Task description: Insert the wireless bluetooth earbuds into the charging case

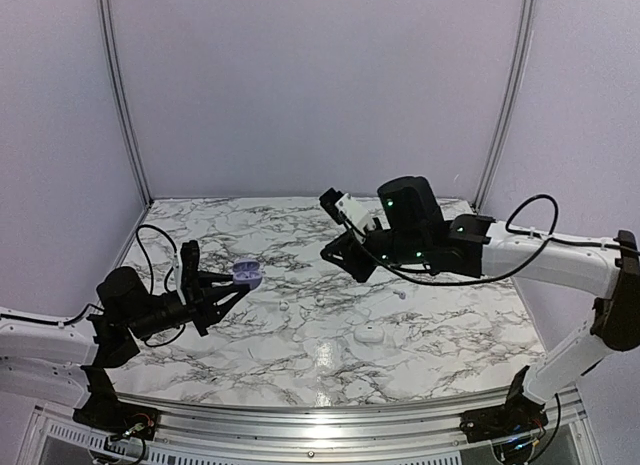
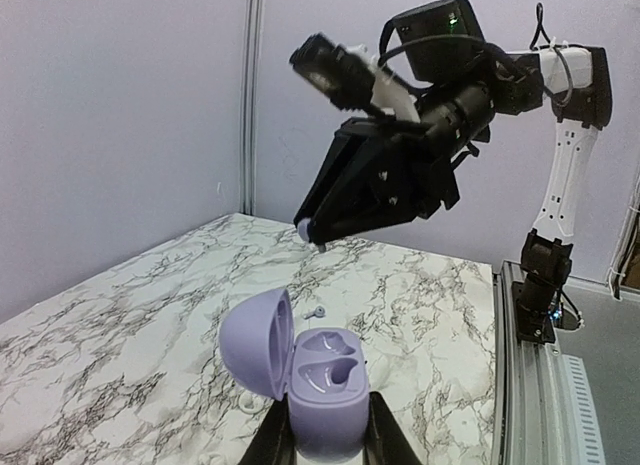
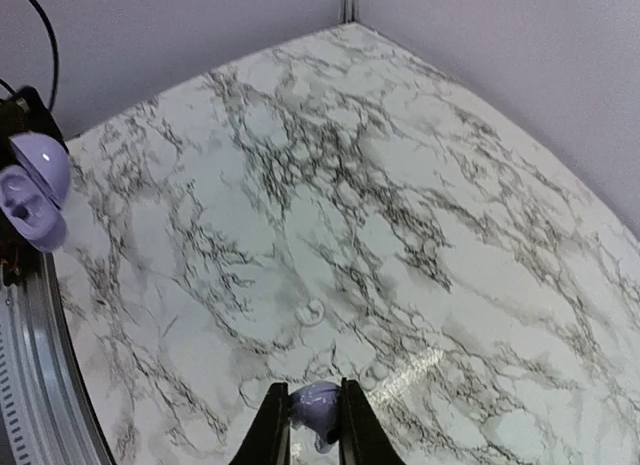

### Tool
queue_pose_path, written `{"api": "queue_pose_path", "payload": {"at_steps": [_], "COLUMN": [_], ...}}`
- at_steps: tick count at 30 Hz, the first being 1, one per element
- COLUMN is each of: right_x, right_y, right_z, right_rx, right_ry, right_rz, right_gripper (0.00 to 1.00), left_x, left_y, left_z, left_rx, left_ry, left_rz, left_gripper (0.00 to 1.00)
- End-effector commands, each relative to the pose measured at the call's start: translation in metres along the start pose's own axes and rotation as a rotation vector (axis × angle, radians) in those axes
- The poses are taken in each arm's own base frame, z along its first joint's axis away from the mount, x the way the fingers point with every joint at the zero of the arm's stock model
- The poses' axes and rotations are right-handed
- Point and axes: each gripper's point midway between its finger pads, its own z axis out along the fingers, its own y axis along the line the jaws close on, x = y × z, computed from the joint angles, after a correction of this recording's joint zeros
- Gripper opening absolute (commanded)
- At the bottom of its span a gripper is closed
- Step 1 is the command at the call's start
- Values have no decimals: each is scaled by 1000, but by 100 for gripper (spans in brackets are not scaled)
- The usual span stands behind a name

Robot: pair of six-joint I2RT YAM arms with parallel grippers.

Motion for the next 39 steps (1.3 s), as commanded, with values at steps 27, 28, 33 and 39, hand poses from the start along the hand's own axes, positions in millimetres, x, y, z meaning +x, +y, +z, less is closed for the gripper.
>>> {"api": "queue_pose_path", "payload": {"at_steps": [27, 28, 33, 39], "right_x": [-115, -116, -116, -115], "right_y": [120, 120, 121, 126], "right_z": [-57, -56, -51, -43], "right_rx": [-384, -386, -385, -406], "right_ry": [-611, -612, -602, -584], "right_rz": [-144, -143, -138, -128], "right_gripper": [13, 13, 13, 13], "left_x": [-54, -54, -52, -52], "left_y": [-15, -14, -15, -17], "left_z": [35, 35, 38, 41], "left_rx": [140, 139, 137, 145], "left_ry": [-212, -211, -206, -204], "left_rz": [16, 15, 14, 14], "left_gripper": [0, 0, 0, 0]}}
